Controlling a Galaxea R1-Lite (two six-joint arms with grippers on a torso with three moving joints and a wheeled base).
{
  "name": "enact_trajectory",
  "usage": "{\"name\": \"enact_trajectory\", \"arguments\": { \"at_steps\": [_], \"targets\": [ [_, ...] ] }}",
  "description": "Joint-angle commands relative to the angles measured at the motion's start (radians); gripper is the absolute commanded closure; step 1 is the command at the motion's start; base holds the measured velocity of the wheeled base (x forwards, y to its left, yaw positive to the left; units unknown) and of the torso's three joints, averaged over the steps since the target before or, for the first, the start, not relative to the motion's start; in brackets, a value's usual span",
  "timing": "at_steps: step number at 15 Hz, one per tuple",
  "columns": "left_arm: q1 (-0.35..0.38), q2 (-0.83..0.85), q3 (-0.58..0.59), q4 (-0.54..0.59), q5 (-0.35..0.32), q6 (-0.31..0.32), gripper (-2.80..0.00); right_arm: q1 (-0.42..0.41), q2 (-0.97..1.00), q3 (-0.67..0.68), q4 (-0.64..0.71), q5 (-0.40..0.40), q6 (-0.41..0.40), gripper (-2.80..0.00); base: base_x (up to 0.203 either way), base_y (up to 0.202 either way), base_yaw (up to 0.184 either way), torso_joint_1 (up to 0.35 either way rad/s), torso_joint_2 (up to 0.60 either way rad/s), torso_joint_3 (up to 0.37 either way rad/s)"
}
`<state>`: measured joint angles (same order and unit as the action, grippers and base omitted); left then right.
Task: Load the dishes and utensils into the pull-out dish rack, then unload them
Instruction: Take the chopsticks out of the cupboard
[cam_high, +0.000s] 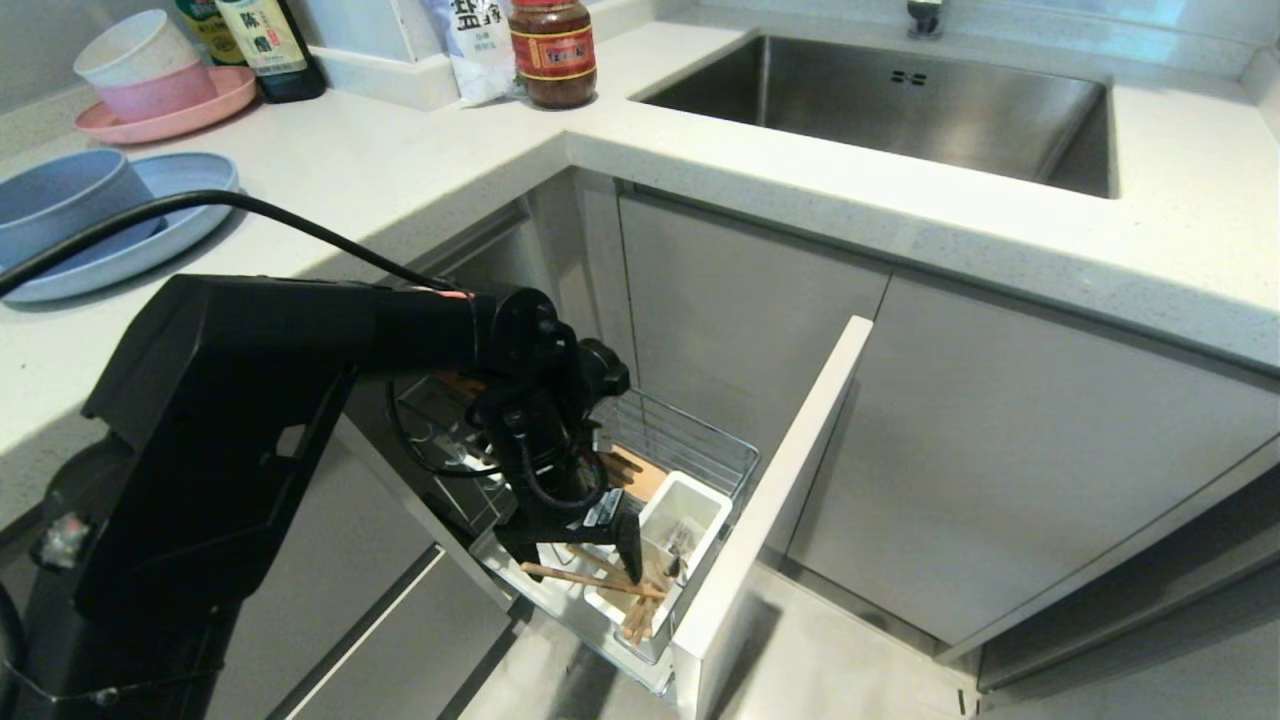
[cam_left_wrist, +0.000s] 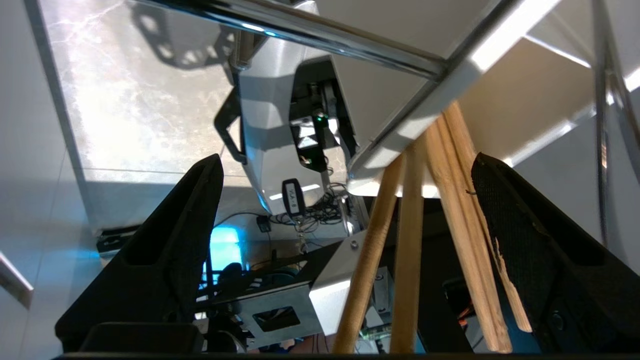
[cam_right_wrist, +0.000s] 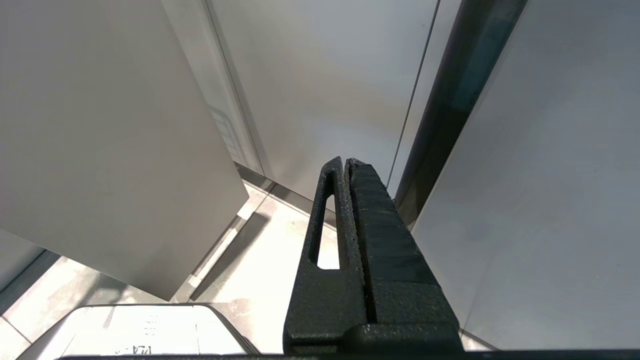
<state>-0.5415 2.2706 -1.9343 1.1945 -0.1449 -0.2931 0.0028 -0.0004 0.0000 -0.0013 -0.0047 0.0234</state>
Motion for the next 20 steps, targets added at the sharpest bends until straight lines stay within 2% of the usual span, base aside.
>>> {"name": "enact_trajectory", "arguments": {
  "at_steps": [1,2,8,13,20],
  "targets": [
    [0.0,-0.003,0.0,0.033,-0.019,0.026,-2.8,0.0,-0.004,0.002,0.0,0.0,0.001,0.0,0.0,0.0,0.0,0.0,0.0,0.0],
    [0.0,-0.003,0.0,0.053,-0.026,0.05,-2.8,0.0,-0.004,0.002,0.0,0.0,0.0,0.0,0.0,0.0,0.0,0.0,0.0,0.0],
    [0.028,-0.005,-0.025,0.048,-0.032,0.093,-2.8,0.0,-0.004,0.002,0.0,0.0,0.001,0.0,0.0,0.0,0.0,0.0,0.0,0.0],
    [0.025,0.003,-0.025,-0.032,-0.036,0.094,-2.8,0.0,-0.004,0.002,0.0,0.0,0.0,0.0,0.0,0.0,0.0,0.0,0.0,0.0],
    [0.021,0.01,-0.025,-0.027,-0.036,0.094,-2.8,0.0,-0.004,0.002,0.0,0.0,0.0,0.0,0.0,0.0,0.0,0.0,0.0,0.0]
  ]
}}
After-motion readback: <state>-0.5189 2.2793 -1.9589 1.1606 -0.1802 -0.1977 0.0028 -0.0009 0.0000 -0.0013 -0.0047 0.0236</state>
